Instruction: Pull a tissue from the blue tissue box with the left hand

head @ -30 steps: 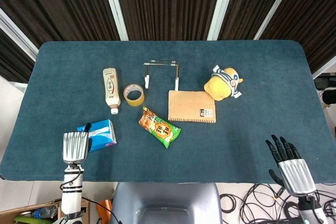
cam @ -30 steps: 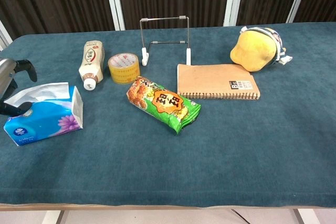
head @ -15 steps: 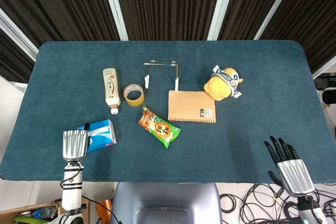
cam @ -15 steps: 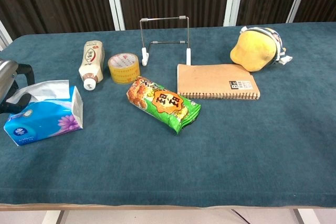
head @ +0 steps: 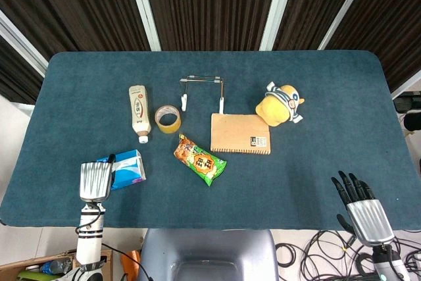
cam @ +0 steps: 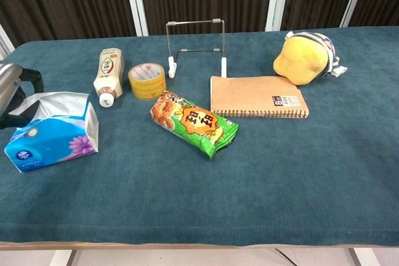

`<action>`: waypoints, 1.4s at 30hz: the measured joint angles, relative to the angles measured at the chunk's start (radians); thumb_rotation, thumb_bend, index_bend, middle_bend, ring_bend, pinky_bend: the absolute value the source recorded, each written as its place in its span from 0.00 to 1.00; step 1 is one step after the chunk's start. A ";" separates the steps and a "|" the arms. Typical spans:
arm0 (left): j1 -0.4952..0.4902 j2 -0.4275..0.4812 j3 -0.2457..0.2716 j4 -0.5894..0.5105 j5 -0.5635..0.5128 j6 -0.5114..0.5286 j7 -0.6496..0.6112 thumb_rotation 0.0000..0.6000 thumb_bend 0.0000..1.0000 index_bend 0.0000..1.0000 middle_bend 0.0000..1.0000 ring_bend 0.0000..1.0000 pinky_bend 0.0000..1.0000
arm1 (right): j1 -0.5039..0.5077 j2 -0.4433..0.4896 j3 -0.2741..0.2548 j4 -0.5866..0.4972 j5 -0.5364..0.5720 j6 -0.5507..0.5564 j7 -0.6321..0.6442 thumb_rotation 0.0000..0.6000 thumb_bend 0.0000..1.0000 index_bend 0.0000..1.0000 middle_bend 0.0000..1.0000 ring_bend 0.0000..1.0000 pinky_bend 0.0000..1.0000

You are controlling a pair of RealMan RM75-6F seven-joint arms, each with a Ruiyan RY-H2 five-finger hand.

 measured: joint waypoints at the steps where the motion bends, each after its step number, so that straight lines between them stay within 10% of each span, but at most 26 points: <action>1: 0.000 0.002 0.001 -0.002 0.002 0.001 -0.002 1.00 0.59 0.65 1.00 1.00 1.00 | 0.000 0.000 0.000 0.000 0.000 0.000 0.000 1.00 0.21 0.00 0.00 0.00 0.19; 24: -0.040 0.290 -0.083 -0.413 0.038 0.003 0.092 1.00 0.58 0.65 1.00 1.00 1.00 | -0.003 0.009 0.009 -0.013 0.010 -0.021 -0.007 1.00 0.21 0.00 0.00 0.00 0.19; 42: -0.012 0.395 -0.101 -0.259 -0.065 -0.048 -0.118 1.00 0.58 0.66 1.00 1.00 1.00 | 0.001 0.006 0.014 -0.028 0.031 -0.053 -0.043 1.00 0.21 0.00 0.00 0.00 0.19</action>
